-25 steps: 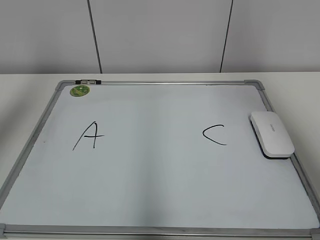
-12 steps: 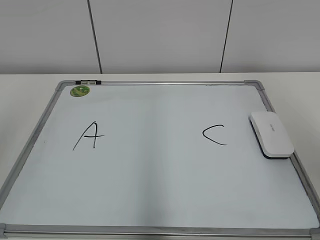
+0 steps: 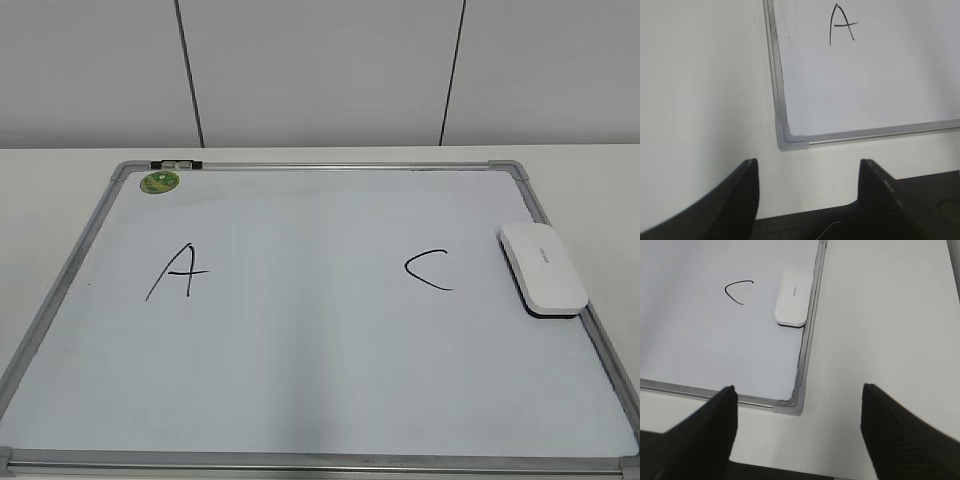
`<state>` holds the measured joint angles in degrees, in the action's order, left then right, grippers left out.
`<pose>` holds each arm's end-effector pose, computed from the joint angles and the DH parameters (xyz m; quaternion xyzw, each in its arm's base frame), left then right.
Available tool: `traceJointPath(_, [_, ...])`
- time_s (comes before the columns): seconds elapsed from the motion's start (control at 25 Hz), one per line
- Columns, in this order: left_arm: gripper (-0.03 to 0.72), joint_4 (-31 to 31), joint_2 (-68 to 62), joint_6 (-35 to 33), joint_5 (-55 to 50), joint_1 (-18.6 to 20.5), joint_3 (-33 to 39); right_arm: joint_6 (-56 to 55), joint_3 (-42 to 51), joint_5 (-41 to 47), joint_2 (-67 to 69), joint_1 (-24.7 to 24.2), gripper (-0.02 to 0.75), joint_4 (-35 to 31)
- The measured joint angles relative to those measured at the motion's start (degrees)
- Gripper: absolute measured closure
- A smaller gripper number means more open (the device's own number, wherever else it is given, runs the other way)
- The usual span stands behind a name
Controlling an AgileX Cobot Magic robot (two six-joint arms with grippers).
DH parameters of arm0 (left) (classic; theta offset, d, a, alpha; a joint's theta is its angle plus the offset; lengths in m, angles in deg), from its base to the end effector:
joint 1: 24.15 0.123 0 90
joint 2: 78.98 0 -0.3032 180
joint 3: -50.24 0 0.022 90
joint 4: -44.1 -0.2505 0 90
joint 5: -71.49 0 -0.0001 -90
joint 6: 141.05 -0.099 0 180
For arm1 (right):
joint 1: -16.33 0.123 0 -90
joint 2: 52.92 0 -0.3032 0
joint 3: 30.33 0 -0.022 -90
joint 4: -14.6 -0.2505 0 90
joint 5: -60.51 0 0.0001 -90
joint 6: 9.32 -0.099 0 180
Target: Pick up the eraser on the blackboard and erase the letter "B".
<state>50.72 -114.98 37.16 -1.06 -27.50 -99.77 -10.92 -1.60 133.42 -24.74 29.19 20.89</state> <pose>0.0391 -0.0132 0.3496 0.0452 0.9326 -0.0624 0.3526 0.0084 -0.0087 0.3584 -0.0811 0.9007 -0.0006 0.4269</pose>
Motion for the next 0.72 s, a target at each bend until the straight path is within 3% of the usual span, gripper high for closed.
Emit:
traceJointPath(0.24, [0.237,-1.79,9.46,0.00,1.32,0.00,8.98,0.00,9.68,-0.99,-9.67,0.00,0.146,0.00])
traceJointPath(0.48, [0.239,-3.85,13.34,0.00,5.12,0.00,14.56,0.00,17.51,-4.27,-10.73,0.00,0.146,0.00])
traceJointPath(0.72, [0.240,-5.21,13.71,0.00,9.15,0.00,18.35,0.00,20.01,-7.38,-10.73,0.00,0.146,0.00])
